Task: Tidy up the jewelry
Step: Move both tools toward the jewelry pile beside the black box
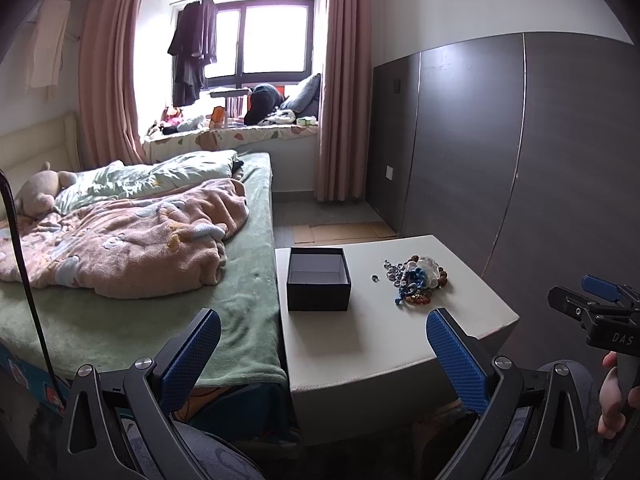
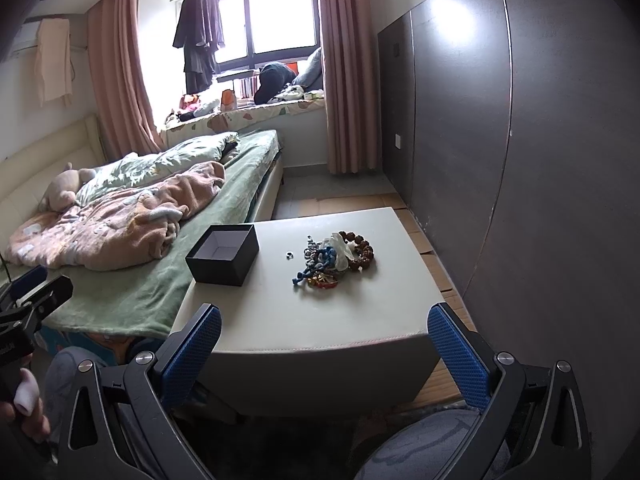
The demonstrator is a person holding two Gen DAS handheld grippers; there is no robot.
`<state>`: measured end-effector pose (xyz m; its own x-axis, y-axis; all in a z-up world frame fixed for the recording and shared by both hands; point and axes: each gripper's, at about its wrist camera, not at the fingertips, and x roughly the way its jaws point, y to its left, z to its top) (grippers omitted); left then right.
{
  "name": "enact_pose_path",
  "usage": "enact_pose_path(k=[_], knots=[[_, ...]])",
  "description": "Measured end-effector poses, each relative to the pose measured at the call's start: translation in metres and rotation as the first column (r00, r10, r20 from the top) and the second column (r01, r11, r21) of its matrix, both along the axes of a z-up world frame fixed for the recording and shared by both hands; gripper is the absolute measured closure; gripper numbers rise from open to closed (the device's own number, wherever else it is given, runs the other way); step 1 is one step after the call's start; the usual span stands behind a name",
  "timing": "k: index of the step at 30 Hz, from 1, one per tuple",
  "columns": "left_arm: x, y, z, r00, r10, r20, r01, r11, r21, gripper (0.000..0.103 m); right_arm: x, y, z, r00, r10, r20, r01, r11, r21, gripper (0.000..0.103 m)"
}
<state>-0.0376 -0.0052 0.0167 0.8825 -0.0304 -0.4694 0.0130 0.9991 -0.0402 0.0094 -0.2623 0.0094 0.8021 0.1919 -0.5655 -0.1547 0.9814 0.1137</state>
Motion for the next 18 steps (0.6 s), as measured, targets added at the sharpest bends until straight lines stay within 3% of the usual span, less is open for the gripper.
enact_pose_path(k=[18], knots=[[-0.009,-0.014,0.011,1.000,-0.018,0.016,0.017,1.000,0.025,0.000,-0.018,-0.016,0.010,0.999,-0.003,0.040,0.002,1.000,0.030,0.000]])
